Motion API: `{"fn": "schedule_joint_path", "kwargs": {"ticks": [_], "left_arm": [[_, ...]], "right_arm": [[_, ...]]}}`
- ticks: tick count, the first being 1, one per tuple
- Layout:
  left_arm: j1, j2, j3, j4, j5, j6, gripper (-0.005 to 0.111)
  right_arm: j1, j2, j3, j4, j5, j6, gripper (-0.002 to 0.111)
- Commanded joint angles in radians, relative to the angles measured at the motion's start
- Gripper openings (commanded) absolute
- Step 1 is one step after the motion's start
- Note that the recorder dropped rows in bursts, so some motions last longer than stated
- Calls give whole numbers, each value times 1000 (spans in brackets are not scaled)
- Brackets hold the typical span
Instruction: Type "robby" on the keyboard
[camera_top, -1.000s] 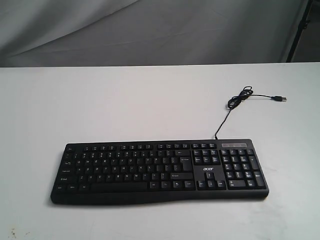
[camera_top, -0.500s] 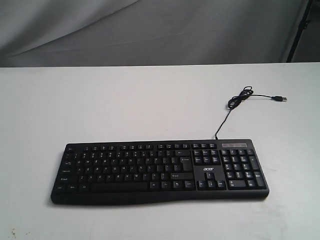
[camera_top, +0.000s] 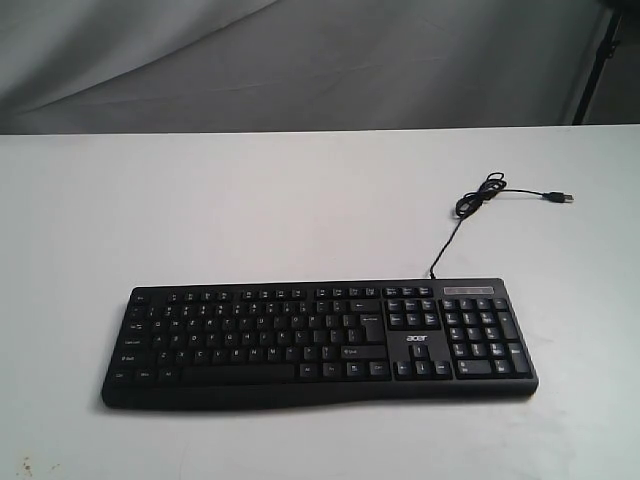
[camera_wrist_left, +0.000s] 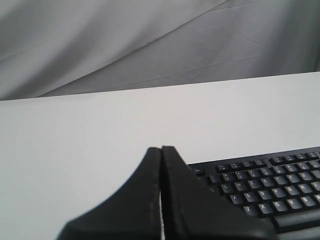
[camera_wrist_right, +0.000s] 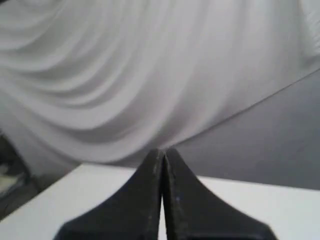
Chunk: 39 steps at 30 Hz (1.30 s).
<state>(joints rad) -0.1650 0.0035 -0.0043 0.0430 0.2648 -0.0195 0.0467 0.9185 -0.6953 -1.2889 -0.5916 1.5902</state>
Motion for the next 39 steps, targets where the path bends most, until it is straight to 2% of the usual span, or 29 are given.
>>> {"fn": "schedule_joint_path", "kwargs": {"ticks": [1,5,12,14,17,20,24,25,27,29,31,34,39], "left_arm": [[-6,-3,4,5,-5,-3,0],[-6,-3,4,5,-5,-3,0],[-6,-3,4,5,-5,-3,0],[-6,-3,4,5,-5,-3,0],[-6,-3,4,5,-5,-3,0],[-6,-3,4,5,-5,-3,0],[-6,-3,4,5,-5,-3,0],[-6,-3,4,5,-5,-3,0],[-6,-3,4,5,-5,-3,0],[-6,-3,4,5,-5,-3,0],[-6,-3,4,5,-5,-3,0],[-6,-3,4,5,-5,-3,0],[-6,-3,4,5,-5,-3,0]], "right_arm": [[4,217,-196,-345,-172,148,0],[4,352,-327,-456,-177,170,0],[14,532,-462,-456,-309,90,0],[34,554,-469,-456,-332,3,0],[94,548,-457,-456,-279,-226,0],[210,511,-441,-456,-16,-403,0],[435,452,-418,-456,554,-654,0],[495,447,-418,-456,710,-673,0],[586,438,-439,-456,909,-673,0],[620,430,-465,-359,927,-714,0],[622,421,-498,-131,815,-840,0],[622,419,-537,211,736,-1086,0],[622,439,-588,639,833,-1465,0]]}}
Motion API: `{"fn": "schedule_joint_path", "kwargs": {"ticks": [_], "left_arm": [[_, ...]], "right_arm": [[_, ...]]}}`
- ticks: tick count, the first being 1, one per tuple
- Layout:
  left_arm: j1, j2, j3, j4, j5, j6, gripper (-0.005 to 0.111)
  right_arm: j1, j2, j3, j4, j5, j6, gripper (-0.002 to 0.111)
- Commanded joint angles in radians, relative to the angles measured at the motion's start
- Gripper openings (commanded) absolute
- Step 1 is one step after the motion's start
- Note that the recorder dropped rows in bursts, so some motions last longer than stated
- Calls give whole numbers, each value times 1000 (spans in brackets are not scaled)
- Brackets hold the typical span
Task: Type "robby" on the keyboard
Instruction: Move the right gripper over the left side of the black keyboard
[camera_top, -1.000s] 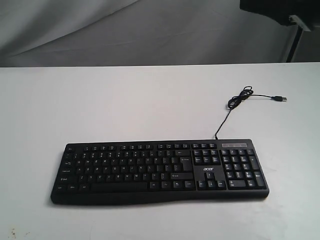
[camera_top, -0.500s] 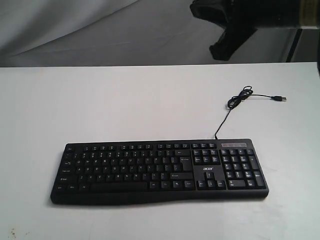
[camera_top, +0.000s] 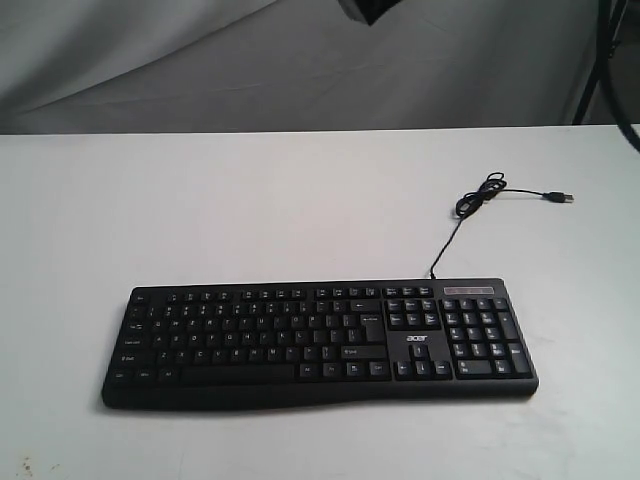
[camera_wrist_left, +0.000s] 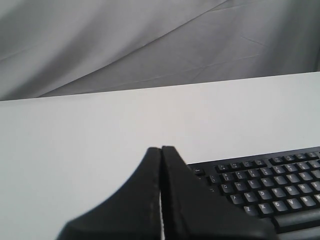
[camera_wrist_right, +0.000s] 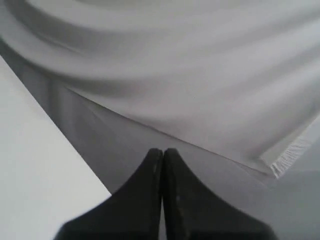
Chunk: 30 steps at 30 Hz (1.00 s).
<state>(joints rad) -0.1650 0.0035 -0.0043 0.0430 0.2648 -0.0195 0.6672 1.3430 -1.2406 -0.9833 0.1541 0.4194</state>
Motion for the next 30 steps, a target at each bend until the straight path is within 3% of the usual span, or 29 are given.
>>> {"fn": "schedule_joint_path", "kwargs": {"ticks": [1,3,6,8,14,19,30], "left_arm": [[-6,-3,4,5,-5,-3,0],[-6,-3,4,5,-5,-3,0],[-6,-3,4,5,-5,-3,0],[-6,-3,4,5,-5,-3,0],[-6,-3,4,5,-5,-3,0],[-6,-3,4,5,-5,-3,0],[-6,-3,4,5,-5,-3,0]], "right_arm": [[2,24,-59,413,135,-380,0],[2,44,-102,588,243,-570,0],[-30,127,-249,1203,623,-1172,0],[-42,173,-270,1486,726,-1400,0],[-39,389,-270,1607,737,-1498,0],[-38,592,-270,1755,620,-1647,0],[-12,683,-270,1841,569,-1861,0]]}}
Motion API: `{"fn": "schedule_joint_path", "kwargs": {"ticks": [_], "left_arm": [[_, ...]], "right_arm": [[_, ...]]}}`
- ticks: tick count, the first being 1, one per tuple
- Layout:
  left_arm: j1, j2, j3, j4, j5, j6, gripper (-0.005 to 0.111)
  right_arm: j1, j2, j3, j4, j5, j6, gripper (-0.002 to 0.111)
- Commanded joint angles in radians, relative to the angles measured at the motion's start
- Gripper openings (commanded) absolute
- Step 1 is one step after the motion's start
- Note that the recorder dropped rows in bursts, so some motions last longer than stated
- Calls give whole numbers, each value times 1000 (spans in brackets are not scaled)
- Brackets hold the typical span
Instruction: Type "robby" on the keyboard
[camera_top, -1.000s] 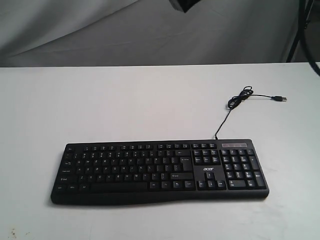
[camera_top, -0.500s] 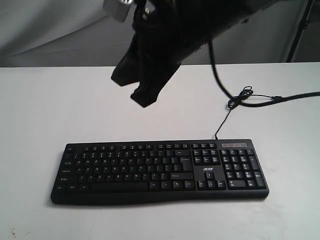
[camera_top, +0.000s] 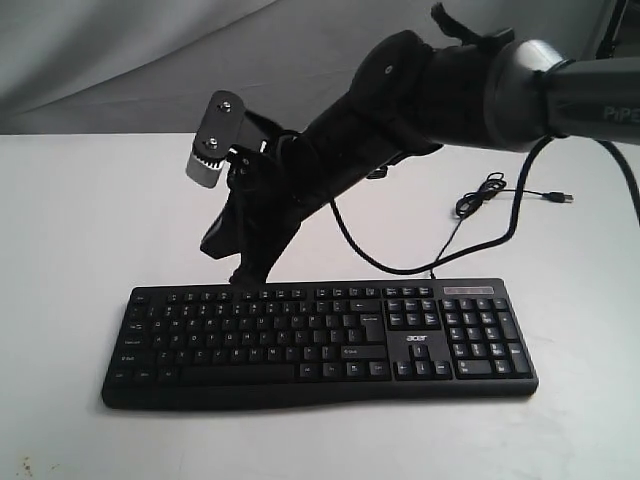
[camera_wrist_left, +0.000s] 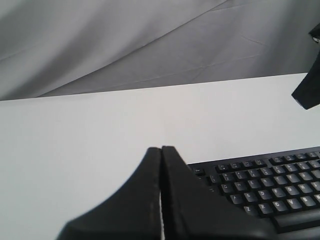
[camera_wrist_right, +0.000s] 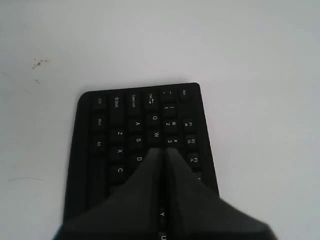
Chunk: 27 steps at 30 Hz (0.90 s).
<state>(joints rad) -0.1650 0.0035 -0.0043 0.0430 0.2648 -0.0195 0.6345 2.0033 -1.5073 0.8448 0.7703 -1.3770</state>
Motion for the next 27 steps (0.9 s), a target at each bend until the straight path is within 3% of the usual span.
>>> {"fn": "schedule_joint_path", "kwargs": {"ticks": [1,14,21,27], "left_arm": [[-6,-3,4,5,-5,-3,0],[-6,-3,4,5,-5,-3,0],[-6,-3,4,5,-5,-3,0],[-6,-3,4,5,-5,-3,0]], "right_arm": [[33,33,-4,11,-63,-80,0],[74,144,-11,-4,-182,-135,0],[74,200,-155,-29,-49,-38,0],[74,216,-165,-169,-32,81,0]]}}
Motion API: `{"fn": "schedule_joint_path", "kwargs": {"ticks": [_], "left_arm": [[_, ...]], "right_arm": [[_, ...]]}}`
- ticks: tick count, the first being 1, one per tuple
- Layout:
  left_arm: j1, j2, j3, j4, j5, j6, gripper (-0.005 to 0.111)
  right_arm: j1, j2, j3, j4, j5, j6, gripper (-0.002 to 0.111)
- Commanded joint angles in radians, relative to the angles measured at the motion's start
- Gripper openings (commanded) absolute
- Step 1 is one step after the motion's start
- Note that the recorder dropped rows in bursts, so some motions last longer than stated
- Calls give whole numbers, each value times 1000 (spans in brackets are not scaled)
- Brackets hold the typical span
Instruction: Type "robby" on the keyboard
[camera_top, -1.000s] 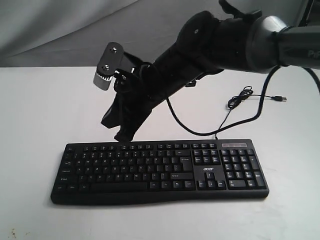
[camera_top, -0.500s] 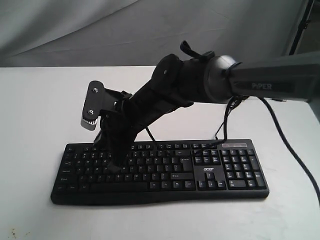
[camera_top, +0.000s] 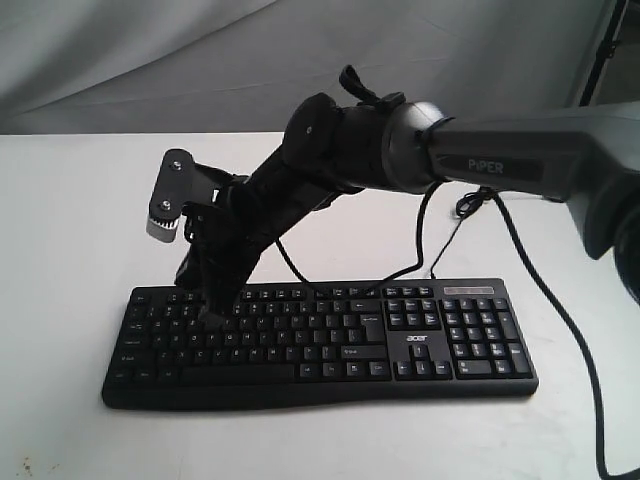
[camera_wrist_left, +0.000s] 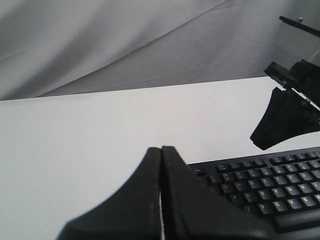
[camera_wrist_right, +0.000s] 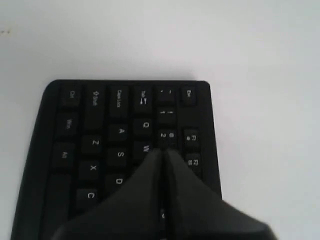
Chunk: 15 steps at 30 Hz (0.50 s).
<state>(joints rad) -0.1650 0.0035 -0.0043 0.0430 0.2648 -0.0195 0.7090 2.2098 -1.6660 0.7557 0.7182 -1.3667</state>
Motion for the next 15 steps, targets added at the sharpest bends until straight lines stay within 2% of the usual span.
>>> {"fn": "schedule_joint_path", "kwargs": {"ticks": [1,15], "left_arm": [[-6,-3,4,5,-5,-3,0],[-6,-3,4,5,-5,-3,0]], "right_arm": [[0,10,-7,-80,20,71,0],[18,66,-7,-66,8,71,0]]}}
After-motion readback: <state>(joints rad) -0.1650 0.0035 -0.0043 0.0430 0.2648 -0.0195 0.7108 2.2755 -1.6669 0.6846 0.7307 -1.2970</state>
